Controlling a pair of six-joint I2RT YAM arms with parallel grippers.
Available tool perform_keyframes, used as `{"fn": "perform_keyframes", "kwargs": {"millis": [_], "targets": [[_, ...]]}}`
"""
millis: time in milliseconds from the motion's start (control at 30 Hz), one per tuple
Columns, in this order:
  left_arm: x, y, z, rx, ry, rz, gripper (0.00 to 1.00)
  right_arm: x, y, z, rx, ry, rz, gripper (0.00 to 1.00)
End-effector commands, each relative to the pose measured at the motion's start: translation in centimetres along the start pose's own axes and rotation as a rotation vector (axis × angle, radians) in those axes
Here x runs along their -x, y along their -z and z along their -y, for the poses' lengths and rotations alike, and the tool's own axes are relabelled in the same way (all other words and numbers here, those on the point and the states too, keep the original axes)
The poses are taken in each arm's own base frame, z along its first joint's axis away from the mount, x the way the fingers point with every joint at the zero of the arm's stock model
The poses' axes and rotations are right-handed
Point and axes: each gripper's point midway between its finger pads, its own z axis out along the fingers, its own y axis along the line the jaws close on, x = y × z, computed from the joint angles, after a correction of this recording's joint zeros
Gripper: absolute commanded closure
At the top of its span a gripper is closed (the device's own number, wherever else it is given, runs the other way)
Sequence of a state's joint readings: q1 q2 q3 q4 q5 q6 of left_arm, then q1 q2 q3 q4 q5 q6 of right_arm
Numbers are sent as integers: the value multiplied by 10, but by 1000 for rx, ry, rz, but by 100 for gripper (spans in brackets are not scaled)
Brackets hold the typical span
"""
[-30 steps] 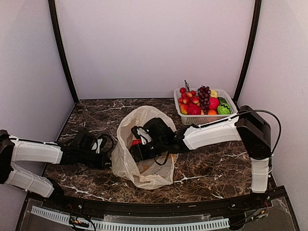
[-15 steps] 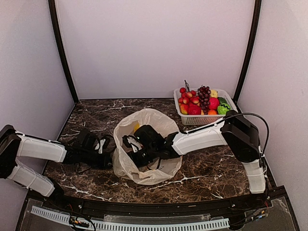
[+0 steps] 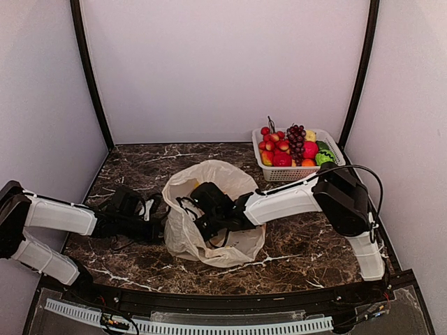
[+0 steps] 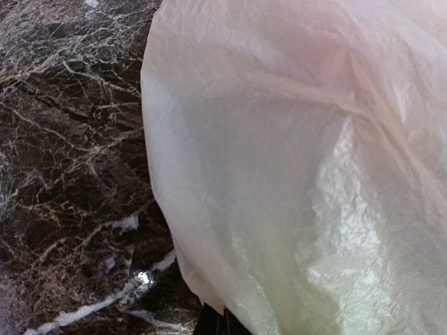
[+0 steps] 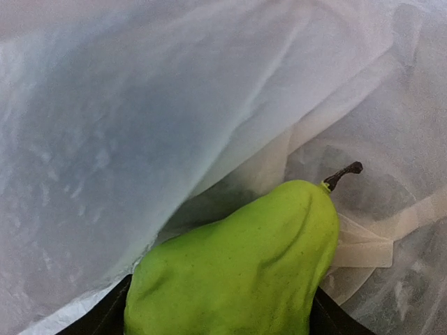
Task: Untie the knot of the plastic bag and take out the fruit
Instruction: Pick up the fake fruit from the takeout bag.
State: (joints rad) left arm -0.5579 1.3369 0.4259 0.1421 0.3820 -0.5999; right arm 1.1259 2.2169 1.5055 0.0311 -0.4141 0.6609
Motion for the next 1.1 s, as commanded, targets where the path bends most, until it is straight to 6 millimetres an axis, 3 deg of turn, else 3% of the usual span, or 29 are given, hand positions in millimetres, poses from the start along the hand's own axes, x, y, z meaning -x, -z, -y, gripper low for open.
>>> {"fn": "perform_keyframes", "kwargs": {"millis": [0,133,300,667,800,867,933,1000,1067], "targets": [[1,3,0,-3,2,14,99,8,6,-7,3,23,42,38],[3,9,-8,53,-2,32,99,16,24,-7,-23,28,92,45],[5,18,-18,119,4,65,99,23,56,-5,-69,29,160,46],[9,28,-34,182,61,121,99,13,145,11,-183,3,295,47],[13,31,-32,187,58,126,99,9,175,7,-196,11,347,46],[16,33,-31,199,53,123,94,7,187,3,-203,21,360,46],[19,37,-29,210,49,125,82,7,201,-1,-212,35,376,46],[24,43,-28,231,40,134,58,5,216,-6,-226,47,386,46],[29,53,-27,262,23,152,44,6,233,-13,-232,65,417,46]]}}
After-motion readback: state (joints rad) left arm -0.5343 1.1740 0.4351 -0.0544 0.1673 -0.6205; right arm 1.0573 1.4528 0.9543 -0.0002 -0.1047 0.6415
